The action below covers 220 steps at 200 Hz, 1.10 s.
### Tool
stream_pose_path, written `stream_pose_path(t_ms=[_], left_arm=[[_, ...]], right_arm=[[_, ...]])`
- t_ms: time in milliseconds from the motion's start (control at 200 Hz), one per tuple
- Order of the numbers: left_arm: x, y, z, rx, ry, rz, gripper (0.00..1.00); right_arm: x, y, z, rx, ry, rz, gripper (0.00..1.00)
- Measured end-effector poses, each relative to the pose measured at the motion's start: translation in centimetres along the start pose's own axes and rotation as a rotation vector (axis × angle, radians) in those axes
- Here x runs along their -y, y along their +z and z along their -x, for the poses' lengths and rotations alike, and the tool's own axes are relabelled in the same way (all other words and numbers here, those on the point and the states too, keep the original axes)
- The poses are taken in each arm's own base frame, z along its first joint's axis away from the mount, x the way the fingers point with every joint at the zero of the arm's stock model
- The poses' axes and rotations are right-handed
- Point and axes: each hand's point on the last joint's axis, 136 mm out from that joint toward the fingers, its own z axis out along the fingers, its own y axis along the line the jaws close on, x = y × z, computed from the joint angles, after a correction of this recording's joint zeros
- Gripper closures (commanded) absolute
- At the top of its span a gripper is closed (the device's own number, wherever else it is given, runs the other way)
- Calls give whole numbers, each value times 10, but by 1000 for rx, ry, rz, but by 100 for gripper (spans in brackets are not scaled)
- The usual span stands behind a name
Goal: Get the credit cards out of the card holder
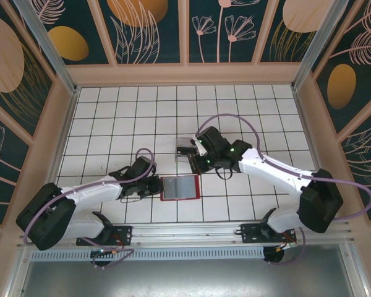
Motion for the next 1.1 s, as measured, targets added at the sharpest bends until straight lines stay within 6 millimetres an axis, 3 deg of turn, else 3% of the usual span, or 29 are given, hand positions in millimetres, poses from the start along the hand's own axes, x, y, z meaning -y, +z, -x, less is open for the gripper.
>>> stream_pose_path(t_ms=[370, 525, 781, 1101], left_arm=[[-3, -1, -1, -2, -8, 14, 79], [-5, -4, -1, 3, -9, 29, 79], [-8, -7, 3, 25, -5, 54, 79], [-8, -7, 5, 31, -5, 58, 79]], right_arm=[[3, 3, 22, -44, -637, -53, 100], [5, 7, 29, -117, -828, -42, 100], [25, 15, 42, -244, -956, -28, 100], [33, 35, 60, -314, -1016, -9, 100]])
